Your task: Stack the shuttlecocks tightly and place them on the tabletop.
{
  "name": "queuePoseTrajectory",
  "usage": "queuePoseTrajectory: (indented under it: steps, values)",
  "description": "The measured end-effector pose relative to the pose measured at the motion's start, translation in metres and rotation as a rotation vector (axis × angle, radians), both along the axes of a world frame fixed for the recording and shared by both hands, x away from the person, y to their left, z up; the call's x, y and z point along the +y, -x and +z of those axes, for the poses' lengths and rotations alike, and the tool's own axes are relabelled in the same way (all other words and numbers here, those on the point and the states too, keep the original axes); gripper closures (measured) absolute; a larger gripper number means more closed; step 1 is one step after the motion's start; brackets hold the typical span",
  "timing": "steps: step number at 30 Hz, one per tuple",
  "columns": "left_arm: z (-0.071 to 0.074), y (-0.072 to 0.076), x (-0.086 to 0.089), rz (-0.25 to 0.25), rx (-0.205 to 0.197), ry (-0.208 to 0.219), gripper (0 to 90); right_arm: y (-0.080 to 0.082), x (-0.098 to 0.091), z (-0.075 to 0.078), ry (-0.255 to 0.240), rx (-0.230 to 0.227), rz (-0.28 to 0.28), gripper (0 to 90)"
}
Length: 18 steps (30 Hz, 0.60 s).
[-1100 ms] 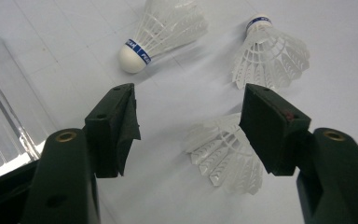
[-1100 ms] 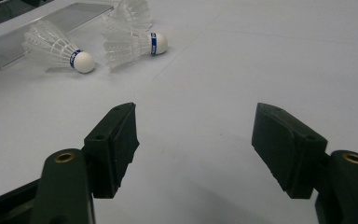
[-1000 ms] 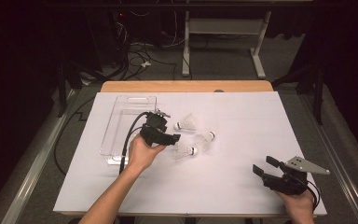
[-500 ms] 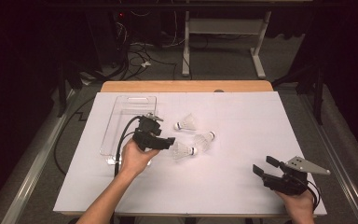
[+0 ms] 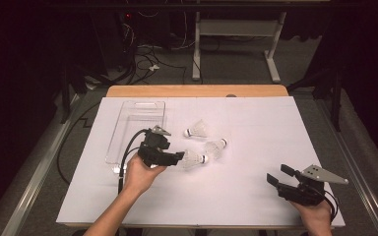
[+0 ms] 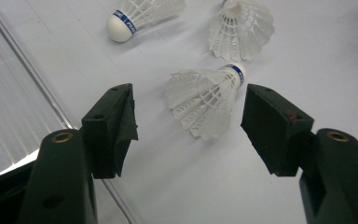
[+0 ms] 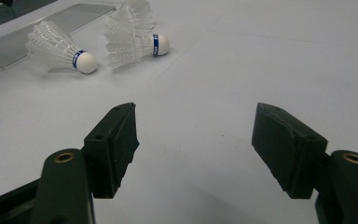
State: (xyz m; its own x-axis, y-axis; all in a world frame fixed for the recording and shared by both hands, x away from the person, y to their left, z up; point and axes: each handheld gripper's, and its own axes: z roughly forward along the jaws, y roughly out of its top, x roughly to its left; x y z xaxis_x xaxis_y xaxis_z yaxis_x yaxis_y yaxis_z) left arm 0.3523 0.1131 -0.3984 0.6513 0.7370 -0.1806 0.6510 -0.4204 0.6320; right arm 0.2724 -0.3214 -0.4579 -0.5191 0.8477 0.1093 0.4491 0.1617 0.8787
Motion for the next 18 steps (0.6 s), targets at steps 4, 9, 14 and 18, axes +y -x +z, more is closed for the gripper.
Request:
queuePoseTrajectory:
  steps: [4,9,14,18]
  values:
    - [0.000,0.007,0.000,-0.005,-0.015,0.007,35.8,0.001,0.000,0.000,0.002,-0.003,0.001,31.5]
    - [-0.001,0.015,0.001,-0.021,-0.022,-0.009,35.9,0.000,0.000,0.000,0.002,0.000,-0.001,31.5]
    - [-0.004,0.022,0.003,-0.033,-0.029,-0.012,36.2,-0.001,0.000,0.000,0.002,0.001,-0.005,31.5]
    - [-0.009,0.027,0.000,-0.046,-0.034,-0.025,36.4,-0.003,0.000,-0.002,0.009,0.013,-0.003,31.5]
